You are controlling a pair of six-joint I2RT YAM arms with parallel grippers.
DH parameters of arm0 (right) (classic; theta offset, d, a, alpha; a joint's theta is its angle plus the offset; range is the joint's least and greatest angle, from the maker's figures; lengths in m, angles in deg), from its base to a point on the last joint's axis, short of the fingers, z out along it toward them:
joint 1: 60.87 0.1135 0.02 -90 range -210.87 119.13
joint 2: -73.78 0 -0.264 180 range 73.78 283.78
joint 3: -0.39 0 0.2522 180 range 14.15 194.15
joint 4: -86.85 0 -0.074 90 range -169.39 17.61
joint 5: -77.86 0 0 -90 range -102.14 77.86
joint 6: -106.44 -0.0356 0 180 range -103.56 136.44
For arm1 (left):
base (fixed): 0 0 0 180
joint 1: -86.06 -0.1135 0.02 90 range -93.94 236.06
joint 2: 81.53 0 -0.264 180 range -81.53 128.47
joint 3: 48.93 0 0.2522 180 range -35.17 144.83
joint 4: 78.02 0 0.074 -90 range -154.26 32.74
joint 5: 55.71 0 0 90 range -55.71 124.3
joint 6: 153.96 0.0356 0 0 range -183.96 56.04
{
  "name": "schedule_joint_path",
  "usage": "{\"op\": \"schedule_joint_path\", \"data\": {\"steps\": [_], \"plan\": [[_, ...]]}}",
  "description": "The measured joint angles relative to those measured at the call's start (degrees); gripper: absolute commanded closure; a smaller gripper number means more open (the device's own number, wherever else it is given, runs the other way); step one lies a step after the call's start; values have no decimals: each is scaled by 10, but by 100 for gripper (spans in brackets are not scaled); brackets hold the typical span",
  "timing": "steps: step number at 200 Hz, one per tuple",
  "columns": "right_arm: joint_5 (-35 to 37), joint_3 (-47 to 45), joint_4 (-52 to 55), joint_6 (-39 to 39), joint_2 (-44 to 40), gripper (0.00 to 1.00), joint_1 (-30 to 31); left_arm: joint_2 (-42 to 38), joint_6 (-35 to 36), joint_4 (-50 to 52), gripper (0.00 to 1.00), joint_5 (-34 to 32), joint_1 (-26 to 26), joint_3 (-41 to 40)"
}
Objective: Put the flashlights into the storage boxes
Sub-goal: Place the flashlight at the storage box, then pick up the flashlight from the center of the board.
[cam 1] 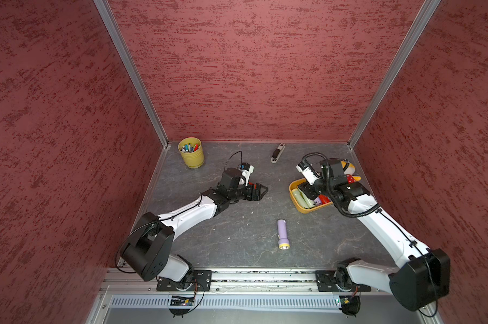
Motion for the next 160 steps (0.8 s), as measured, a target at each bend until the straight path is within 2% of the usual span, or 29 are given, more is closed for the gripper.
{"op": "schedule_joint_path", "data": {"steps": [46,76,100,128,160], "plan": [[10,-30,42,135,13,40,85,-15,-31,13,10,2,-27,-43],[14,7,103,134,89,44,120,-15,-41,18,10,10,-42,-50],[12,29,126,60,146,41,152,-15,-40,17,11,13,-43,-52],[0,46,149,-100,183,43,192,-15,-38,22,10,14,-43,-55],[-35,15,92,-299,141,42,205,-15,-36,24,11,13,-47,-55]]}}
